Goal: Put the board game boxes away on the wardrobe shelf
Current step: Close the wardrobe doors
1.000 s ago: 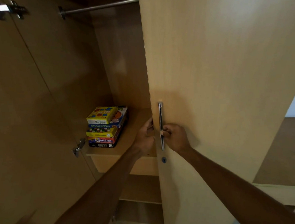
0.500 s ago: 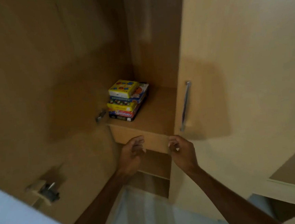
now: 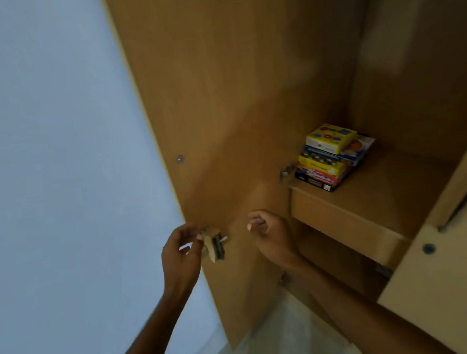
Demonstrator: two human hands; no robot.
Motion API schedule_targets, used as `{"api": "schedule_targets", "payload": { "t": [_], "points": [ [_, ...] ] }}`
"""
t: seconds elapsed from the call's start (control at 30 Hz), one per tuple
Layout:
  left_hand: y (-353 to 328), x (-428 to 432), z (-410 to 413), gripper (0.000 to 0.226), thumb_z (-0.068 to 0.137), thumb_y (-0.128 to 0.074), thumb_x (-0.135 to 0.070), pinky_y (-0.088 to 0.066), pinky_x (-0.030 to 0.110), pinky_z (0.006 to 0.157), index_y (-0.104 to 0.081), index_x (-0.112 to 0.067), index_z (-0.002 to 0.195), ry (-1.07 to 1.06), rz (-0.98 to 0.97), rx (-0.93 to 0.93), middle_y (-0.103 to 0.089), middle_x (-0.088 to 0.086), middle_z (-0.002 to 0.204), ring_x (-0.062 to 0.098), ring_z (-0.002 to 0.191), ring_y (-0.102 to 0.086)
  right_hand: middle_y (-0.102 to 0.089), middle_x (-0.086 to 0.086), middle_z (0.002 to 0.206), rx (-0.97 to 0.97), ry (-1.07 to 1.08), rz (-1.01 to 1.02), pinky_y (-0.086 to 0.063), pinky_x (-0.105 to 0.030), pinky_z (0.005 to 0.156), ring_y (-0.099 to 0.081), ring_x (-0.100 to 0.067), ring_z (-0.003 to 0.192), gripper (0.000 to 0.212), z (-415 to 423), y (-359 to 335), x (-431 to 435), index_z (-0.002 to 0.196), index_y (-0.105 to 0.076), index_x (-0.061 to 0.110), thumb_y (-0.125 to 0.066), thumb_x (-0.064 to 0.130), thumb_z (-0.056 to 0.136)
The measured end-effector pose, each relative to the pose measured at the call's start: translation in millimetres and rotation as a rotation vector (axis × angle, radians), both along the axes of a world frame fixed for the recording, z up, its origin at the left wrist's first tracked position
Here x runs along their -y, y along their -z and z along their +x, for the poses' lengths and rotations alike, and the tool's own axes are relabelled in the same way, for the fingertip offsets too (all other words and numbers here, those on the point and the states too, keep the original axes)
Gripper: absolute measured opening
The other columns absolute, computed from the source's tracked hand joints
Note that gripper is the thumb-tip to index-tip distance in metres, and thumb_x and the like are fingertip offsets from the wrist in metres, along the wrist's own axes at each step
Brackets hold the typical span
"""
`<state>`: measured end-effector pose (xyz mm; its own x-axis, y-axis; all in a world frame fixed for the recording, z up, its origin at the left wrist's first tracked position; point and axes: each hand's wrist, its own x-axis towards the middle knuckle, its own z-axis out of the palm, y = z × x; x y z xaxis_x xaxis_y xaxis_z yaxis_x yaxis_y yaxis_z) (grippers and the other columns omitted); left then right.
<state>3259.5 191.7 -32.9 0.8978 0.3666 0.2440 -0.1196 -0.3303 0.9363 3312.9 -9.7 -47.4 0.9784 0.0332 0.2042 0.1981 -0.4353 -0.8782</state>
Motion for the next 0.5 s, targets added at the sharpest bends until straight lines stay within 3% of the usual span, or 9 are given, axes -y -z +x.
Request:
{"api": "schedule_targets", "payload": {
  "t": [0.1, 0.2, 0.37, 0.5],
  "points": [
    [-21, -34, 13, 0.035, 0.09, -0.066, -0.013, -0.051, 0.027, 0.085, -0.059, -0.016, 0.124, -0.05, 0.004, 0.025, -0.065, -0.003, 0.118, 0.012, 0.103, -0.063, -0.07, 0.006, 0.098, 0.055, -0.014, 0.003, -0.056, -0.03, 0.082, -0.065, -0.006, 0.09, 0.024, 7, -17, -38, 0.111, -0.066, 0.021, -0.06, 0.023, 0.088],
    [-38, -51, 36, 0.045, 0.091, -0.064, -0.017, -0.05, 0.034, 0.096, -0.051, -0.017, 0.134, 0.082, 0.039, -0.009, -0.059, -0.006, 0.128, 0.014, 0.111, -0.058, -0.07, 0.008, 0.1, 0.081, 0.01, -0.01, -0.056, -0.026, 0.082, -0.064, -0.005, 0.092, 0.024, 5, -27, -67, 0.113, -0.066, 0.021, -0.061, 0.024, 0.09],
    [-45, -51, 51, 0.039, 0.095, -0.056, -0.008, -0.052, 0.032, 0.093, -0.052, -0.015, 0.133, 0.252, 0.0, -0.008, -0.063, 0.0, 0.124, 0.02, 0.115, -0.06, -0.068, 0.01, 0.1, 0.105, 0.081, -0.017, -0.056, -0.027, 0.081, -0.063, -0.005, 0.092, 0.022, -5, -28, -86, 0.113, -0.064, 0.025, -0.06, 0.025, 0.091],
    [-36, -54, 43, 0.034, 0.092, -0.059, -0.007, -0.054, 0.04, 0.095, -0.058, -0.017, 0.125, 0.324, -0.033, 0.045, -0.066, -0.002, 0.117, 0.017, 0.109, -0.062, -0.066, 0.015, 0.097, 0.106, 0.154, 0.015, -0.057, -0.031, 0.08, -0.063, -0.004, 0.091, 0.023, -21, -16, -85, 0.113, -0.064, 0.026, -0.061, 0.025, 0.091]
  ]
}}
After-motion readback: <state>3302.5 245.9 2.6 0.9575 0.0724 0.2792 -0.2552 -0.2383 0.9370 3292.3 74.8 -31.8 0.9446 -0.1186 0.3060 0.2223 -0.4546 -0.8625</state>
